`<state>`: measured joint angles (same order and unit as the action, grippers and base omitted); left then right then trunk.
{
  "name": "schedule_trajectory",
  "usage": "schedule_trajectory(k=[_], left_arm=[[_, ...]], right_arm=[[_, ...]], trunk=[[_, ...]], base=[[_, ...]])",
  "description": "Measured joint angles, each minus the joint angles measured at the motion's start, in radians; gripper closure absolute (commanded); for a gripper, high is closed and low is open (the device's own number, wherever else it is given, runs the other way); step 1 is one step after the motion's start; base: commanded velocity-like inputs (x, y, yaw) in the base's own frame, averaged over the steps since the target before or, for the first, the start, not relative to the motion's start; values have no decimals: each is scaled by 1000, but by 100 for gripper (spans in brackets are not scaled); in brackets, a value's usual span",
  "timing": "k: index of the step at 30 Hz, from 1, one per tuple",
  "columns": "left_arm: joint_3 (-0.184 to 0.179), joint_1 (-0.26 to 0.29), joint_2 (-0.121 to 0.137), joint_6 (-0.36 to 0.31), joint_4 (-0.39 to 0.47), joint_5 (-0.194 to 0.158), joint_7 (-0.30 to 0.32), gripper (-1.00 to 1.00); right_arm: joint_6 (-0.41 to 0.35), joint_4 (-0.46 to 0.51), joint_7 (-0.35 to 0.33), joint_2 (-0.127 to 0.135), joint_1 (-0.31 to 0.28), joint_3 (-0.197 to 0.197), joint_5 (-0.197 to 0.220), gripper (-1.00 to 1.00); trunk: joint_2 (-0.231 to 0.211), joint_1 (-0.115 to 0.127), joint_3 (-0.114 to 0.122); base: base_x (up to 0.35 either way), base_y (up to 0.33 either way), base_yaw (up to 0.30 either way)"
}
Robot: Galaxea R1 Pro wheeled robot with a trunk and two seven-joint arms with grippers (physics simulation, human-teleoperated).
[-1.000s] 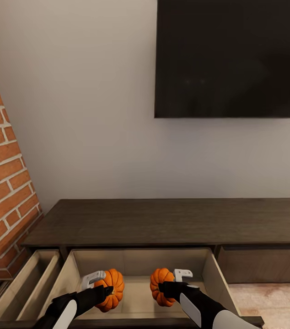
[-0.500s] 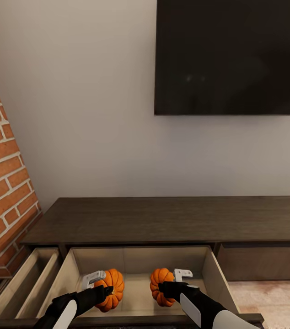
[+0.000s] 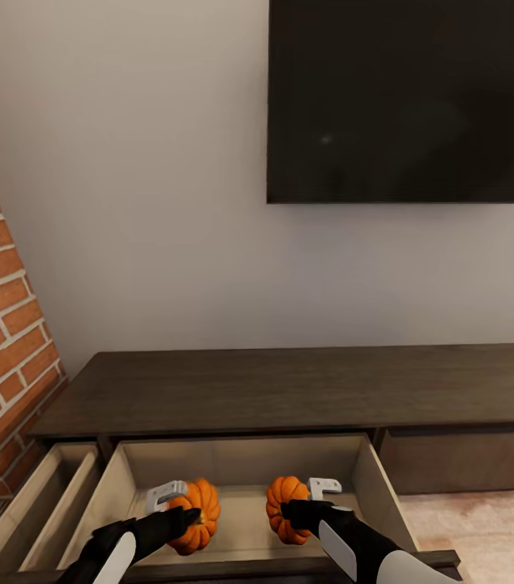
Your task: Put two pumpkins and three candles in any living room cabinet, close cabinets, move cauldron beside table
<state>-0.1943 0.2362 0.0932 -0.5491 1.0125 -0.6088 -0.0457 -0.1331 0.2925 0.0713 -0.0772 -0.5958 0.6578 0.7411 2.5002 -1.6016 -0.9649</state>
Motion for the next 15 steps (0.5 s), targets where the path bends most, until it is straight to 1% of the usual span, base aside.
schedule_trajectory(k=[9, 10, 13, 14, 15], left_arm=[[2, 0, 1, 0, 0, -1, 0, -100], [2, 0, 1, 0, 0, -1, 0, -100], [7, 0, 1, 0, 0, 0, 0, -100], [15, 0, 0, 0, 0, -1, 0, -100], [32, 0, 0, 0, 0, -1, 0, -100]], right_arm=[[0, 1, 0, 0, 0, 0, 0, 100], [0, 1, 0, 0, 0, 0, 0, -100], [0, 1, 0, 0, 0, 0, 0, -100], [0, 1, 0, 0, 0, 0, 0, -100], [0, 1, 0, 0, 0, 0, 0, -100]], trunk=[[0, 0, 0], [0, 0, 0], [0, 0, 0], [0, 0, 0], [0, 0, 0]], base=[[0, 0, -19], [0, 0, 0], [0, 0, 0], [0, 0, 0], [0, 0, 0]])
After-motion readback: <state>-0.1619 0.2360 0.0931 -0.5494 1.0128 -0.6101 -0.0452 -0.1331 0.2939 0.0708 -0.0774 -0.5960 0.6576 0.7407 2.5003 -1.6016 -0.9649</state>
